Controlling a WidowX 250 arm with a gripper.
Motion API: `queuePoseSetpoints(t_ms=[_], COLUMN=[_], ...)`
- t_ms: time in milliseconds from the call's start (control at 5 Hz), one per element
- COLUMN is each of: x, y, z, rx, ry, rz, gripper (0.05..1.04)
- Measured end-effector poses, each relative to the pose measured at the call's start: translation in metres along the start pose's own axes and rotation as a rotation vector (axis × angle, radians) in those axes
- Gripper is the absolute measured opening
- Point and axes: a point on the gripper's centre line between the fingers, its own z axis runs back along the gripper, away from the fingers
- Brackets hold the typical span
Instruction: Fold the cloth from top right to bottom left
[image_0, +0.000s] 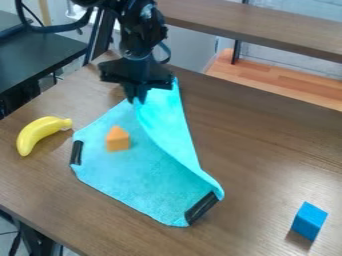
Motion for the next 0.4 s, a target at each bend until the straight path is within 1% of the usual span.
queuePoseSetpoints(t_ms=[200, 400], x=[-0.007, -0.007], y=[0.018, 0.035], z=[-0.002, 0.001], rx=[0.107, 0.211], ry=[0.02, 0.024], rz=[-0.004, 0.009], gripper=[0.055, 0.055])
